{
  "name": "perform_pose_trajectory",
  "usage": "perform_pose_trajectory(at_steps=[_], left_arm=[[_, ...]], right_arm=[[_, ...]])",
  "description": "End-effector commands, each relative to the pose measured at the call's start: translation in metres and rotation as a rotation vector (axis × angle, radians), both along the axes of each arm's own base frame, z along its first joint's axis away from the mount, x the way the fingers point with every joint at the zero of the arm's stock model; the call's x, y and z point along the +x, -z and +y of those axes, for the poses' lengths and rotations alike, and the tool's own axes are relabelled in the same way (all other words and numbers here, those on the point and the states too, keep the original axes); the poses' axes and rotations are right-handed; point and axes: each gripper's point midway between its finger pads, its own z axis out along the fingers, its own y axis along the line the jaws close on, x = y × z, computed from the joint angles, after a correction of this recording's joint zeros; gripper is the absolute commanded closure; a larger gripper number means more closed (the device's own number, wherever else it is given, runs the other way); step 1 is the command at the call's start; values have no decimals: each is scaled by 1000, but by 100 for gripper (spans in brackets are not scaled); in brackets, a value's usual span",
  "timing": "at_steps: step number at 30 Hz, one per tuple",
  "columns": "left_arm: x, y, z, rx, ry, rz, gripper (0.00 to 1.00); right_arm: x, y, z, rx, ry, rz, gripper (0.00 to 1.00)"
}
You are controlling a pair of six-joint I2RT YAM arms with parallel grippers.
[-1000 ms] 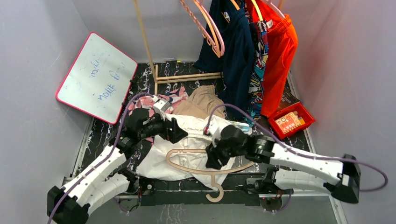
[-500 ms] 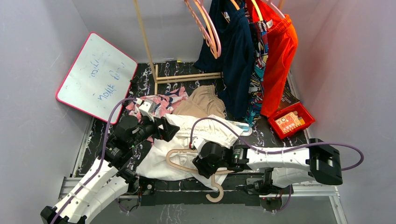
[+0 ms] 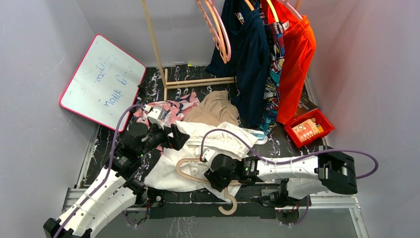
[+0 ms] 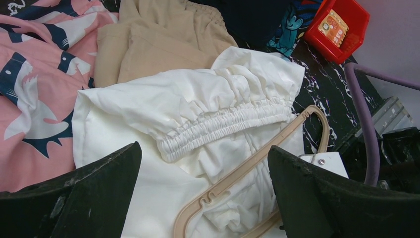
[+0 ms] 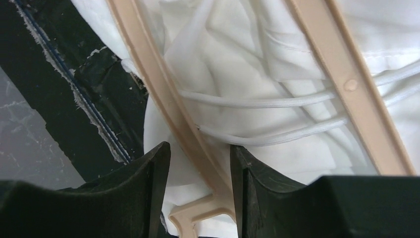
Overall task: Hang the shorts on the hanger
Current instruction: Pick up the hanger at the center of the board.
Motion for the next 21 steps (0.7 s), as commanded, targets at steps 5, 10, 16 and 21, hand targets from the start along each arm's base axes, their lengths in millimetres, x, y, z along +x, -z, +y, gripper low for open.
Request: perform_pose_trajectory(at_steps=[5, 10, 16, 21], left_arm=[[-1, -2, 2, 1, -8, -8, 2], [1, -7, 2, -3, -16, -17, 2], [6, -55, 3, -31, -15, -125, 2], [0, -119, 3, -68, 29, -303, 2]], right_arm=[[-7, 5, 0, 1, -7, 0, 58], [-2, -18, 5, 50, -2, -40, 73], [8, -75, 11, 112, -11, -109, 85], [18, -128, 7, 218, 25, -178, 88]])
